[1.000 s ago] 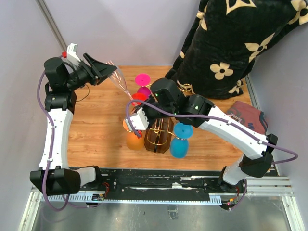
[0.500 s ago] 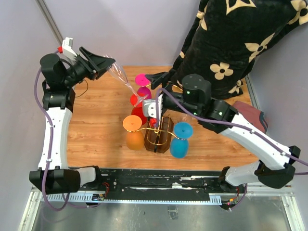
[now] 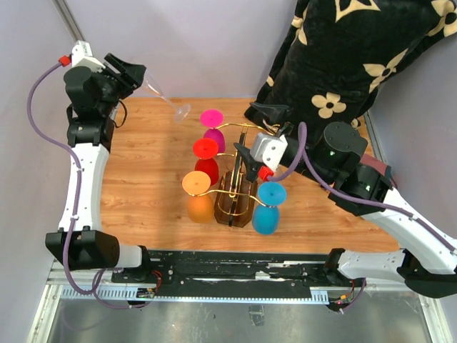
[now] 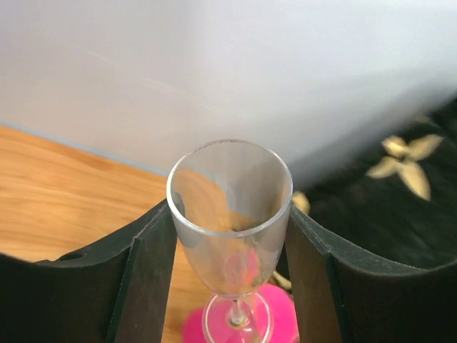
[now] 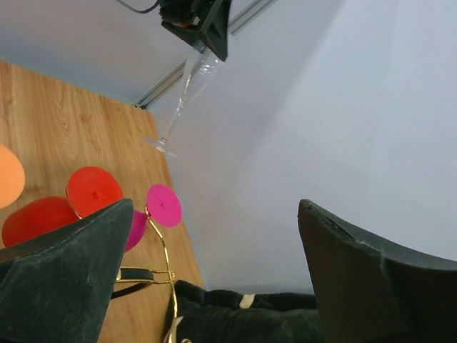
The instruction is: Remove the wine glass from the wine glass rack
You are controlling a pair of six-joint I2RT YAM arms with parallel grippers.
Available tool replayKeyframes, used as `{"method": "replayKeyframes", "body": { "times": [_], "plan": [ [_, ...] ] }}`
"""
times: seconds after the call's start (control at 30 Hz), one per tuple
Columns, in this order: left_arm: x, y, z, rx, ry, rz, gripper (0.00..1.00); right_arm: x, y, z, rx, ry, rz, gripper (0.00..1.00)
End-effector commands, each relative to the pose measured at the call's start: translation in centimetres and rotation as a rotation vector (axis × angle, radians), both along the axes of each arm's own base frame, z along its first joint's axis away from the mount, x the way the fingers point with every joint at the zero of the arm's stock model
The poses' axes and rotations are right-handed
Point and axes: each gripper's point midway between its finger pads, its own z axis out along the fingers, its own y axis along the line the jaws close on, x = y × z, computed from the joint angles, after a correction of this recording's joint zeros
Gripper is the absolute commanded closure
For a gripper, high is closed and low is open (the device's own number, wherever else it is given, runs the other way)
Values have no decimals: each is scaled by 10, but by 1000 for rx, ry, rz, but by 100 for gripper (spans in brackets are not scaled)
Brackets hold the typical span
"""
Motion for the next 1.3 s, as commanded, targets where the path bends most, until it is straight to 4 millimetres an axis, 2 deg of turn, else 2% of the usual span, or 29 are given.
{"method": "replayKeyframes", "body": {
  "times": [0.0,0.1,0.17,0.27,0.33,0.43,0.53,0.6,0.73,0.8,0.9,0.97,1.13,1.27],
  "plan": [
    [19,46,-20,214,-31,299,73,19,-14,4,171,219,-150,2],
    [31,49,-51,347,-1,401,74,30,-23,-10,235,357,-254,2],
    [40,44,-75,435,16,449,74,39,-33,-24,268,446,-352,2],
    [56,49,-114,506,44,514,75,56,-56,-48,337,603,-507,1],
    [69,56,-136,520,61,562,77,68,-70,-65,399,745,-552,5],
    [83,71,-161,551,91,653,88,78,-80,-88,474,969,-540,18],
    [100,80,-175,556,101,708,89,83,-72,-100,494,1100,-495,24],
    [114,82,-183,547,102,709,88,93,-67,-109,496,1152,-509,26],
    [135,91,-197,560,112,727,87,112,-80,-124,547,1253,-571,30],
    [137,97,-199,550,91,744,84,120,-95,-137,603,1314,-582,34],
    [138,109,-201,539,64,766,77,120,-113,-156,671,1403,-578,41],
    [141,121,-205,534,66,772,77,117,-119,-165,718,1473,-547,45],
    [152,154,-220,485,100,773,78,104,-120,-176,751,1565,-469,48],
    [153,166,-232,486,112,790,76,98,-114,-176,756,1613,-377,53]
  ]
}}
